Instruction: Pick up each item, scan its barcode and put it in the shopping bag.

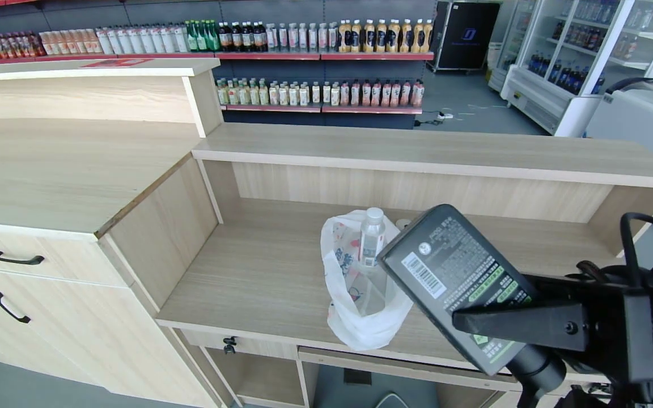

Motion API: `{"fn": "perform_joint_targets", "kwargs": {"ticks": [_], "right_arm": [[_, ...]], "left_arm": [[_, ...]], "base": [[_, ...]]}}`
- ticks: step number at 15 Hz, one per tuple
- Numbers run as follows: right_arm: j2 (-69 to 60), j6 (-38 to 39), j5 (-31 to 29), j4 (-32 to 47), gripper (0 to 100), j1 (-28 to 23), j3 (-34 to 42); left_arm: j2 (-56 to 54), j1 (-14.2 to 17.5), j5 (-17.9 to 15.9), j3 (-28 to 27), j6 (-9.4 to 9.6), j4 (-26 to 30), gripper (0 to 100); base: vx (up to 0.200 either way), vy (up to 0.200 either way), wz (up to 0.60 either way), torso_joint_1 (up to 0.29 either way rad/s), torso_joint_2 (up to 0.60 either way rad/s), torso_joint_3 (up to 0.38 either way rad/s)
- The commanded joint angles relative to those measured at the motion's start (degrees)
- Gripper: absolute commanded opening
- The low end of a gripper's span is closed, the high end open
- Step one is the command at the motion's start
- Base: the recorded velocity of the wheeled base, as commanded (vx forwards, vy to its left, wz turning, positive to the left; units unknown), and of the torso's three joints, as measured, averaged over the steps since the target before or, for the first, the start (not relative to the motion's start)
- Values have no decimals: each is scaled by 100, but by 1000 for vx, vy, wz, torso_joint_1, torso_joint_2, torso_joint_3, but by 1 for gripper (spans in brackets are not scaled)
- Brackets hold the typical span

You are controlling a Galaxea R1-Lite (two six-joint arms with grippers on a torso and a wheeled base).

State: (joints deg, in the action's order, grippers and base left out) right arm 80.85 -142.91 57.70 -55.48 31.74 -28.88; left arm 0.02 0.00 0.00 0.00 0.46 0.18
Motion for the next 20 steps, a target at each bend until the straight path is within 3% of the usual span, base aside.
{"fn": "perform_joint_targets", "kwargs": {"ticks": [1, 6, 16, 17, 18, 20], "right_arm": [[89, 255, -4, -7, 0, 324, -12], [89, 554, 5, 2, 0, 649, -39], [212, 650, -4, 11, 0, 649, -100], [168, 976, -39, 99, 0, 376, -171], [124, 1837, -338, 266, 0, -371, -311], [-210, 3735, -1595, 670, 0, -1733, -109]], "left_arm": [[-2, 0, 0, 0, 6, -1, 100], [-2, 0, 0, 0, -2, -1, 100], [-2, 0, 0, 0, -2, -1, 100], [-2, 0, 0, 0, 6, -1, 100], [-2, 0, 0, 0, 6, -1, 100], [-2, 0, 0, 0, -2, -1, 100]], "base": [[0, 0, 0, 0, 0, 0], [0, 0, 0, 0, 0, 0], [0, 0, 0, 0, 0, 0], [0, 0, 0, 0, 0, 0], [0, 0, 0, 0, 0, 0], [0, 0, 0, 0, 0, 0]]}}
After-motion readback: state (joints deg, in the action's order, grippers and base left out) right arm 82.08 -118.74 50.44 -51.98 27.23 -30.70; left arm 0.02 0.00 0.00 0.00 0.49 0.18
